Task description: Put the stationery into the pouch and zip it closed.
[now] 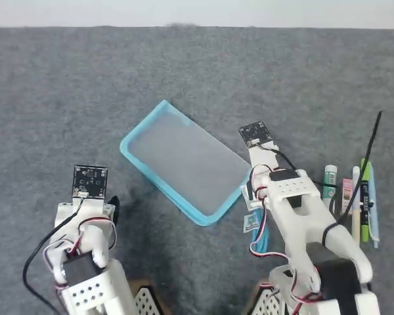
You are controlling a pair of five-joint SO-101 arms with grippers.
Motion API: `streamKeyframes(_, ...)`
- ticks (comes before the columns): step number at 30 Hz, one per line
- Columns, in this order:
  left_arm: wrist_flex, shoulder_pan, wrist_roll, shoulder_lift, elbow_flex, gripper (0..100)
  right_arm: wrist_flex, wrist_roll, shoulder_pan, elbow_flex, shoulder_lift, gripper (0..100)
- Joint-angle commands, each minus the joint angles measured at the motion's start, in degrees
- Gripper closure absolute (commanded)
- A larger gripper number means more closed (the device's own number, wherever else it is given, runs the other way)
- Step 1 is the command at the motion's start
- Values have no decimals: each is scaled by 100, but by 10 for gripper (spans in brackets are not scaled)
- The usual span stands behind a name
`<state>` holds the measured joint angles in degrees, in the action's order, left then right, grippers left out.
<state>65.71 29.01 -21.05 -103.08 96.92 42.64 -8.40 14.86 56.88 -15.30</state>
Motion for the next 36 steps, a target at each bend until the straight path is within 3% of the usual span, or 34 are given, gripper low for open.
streamKeyframes(1,62,-35,-53,-79,-31,749,321,97,13,-237,-558,992)
streamKeyframes(7,62,-44,-53,-79,-31,749,699,70,119,88,-2167,991)
streamKeyframes(17,62,-44,-53,-79,-31,749,1042,-281,1130,668,-4435,991)
streamKeyframes(36,35,-53,-79,-79,-31,750,1613,-466,1393,0,-4611,991)
